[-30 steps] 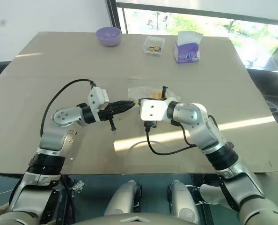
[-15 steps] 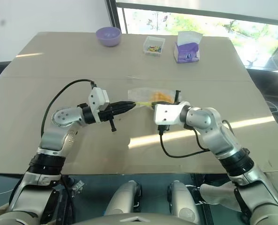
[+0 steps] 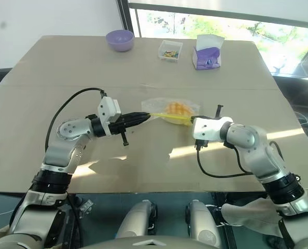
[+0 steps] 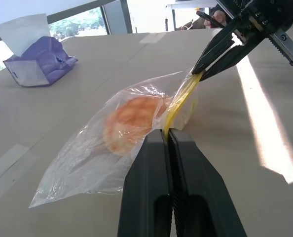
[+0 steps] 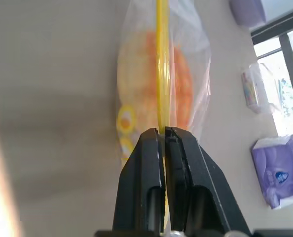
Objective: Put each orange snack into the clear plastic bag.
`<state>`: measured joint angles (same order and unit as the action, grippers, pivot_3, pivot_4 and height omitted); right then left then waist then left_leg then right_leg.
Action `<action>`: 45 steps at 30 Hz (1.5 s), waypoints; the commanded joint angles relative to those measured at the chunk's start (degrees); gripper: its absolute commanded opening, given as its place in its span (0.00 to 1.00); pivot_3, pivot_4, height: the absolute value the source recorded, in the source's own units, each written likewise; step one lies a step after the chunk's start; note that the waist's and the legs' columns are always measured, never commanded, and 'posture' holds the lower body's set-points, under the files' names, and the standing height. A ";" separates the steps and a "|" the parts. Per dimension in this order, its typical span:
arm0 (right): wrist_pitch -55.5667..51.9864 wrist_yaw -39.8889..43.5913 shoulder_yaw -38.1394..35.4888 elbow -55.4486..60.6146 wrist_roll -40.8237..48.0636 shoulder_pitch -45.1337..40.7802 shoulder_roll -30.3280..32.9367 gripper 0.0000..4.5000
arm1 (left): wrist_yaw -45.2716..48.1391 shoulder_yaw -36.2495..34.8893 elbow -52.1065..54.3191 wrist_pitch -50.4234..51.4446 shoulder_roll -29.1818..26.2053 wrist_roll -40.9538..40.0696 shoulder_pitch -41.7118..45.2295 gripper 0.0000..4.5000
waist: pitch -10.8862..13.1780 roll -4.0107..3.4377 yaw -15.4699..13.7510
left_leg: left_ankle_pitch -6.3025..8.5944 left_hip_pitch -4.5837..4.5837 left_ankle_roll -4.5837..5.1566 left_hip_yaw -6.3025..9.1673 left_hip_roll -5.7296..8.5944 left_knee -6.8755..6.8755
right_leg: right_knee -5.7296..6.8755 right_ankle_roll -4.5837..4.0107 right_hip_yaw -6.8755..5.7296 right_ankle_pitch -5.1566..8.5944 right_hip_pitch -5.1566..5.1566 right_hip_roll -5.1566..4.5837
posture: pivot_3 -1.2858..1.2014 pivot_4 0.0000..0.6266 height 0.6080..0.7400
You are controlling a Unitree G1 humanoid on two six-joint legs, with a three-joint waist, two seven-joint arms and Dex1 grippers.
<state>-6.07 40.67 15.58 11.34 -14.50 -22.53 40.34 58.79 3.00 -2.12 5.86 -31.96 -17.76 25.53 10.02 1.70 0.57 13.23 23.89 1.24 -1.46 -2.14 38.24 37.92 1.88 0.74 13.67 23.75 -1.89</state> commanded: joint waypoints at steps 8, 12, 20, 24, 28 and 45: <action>-3.36 -0.72 -6.94 -0.49 -0.50 2.77 4.21 0.00 | -0.85 -3.26 1.09 -0.12 -1.76 -0.99 0.27 0.00 | 0.00 0.00 0.00 | 0.00 0.00 0.00 0.00 0.00 0.00 | 0.00 0.00 0.01 0.00 0.00 0.00 | 0.52 0.24 0.95; -4.02 -0.59 -7.52 0.48 -0.39 3.21 4.48 0.00 | -0.96 -3.22 1.21 0.01 -1.81 -0.93 0.17 0.00 | 0.00 0.00 0.00 | 0.00 0.00 0.00 0.00 0.00 0.00 | 0.00 0.00 0.00 0.00 0.00 0.00 | 0.52 0.24 0.95; -6.05 1.74 -11.19 5.25 6.97 3.57 3.42 0.00 | -0.82 -4.11 2.38 1.96 -1.98 -2.61 0.53 0.00 | 0.00 0.00 -0.01 | 0.00 0.00 0.00 0.00 0.00 0.00 | 0.00 0.01 0.00 0.00 0.00 0.00 | 0.52 0.24 0.95; -12.11 7.09 -16.04 12.44 19.02 1.78 3.63 0.00 | 3.36 -6.82 6.05 10.35 -5.32 -10.68 1.41 0.00 | 0.03 0.01 0.11 | 0.00 0.01 0.00 0.03 -0.02 0.00 | 0.00 0.01 -0.01 0.00 0.00 0.00 | 0.52 0.24 0.95; -15.94 9.95 -19.59 14.43 25.81 -2.68 5.42 0.00 | 5.85 -9.80 7.58 18.86 -8.71 -18.37 4.25 0.00 | 0.05 -0.02 0.11 | 0.00 -0.01 0.01 0.04 -0.04 0.01 | 0.01 0.01 -0.02 0.00 -0.01 0.00 | 0.52 0.24 0.95; -0.59 -2.56 -9.91 -1.39 12.03 -6.36 -0.82 0.00 | -5.13 -5.33 -7.21 -8.34 -2.80 1.73 7.78 0.00 | -0.03 -0.01 0.14 | -0.01 0.89 -0.01 -0.40 0.01 0.05 | 0.09 0.03 0.17 -0.05 0.95 -0.01 | 0.52 0.24 0.95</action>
<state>-6.70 38.38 7.64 7.57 -2.89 -31.14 39.38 52.44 -0.53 -11.00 -0.33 -32.97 -16.92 35.97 9.99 1.69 0.71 13.23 24.73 1.24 -1.86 -2.15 38.24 38.00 1.91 0.94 13.63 24.69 -1.92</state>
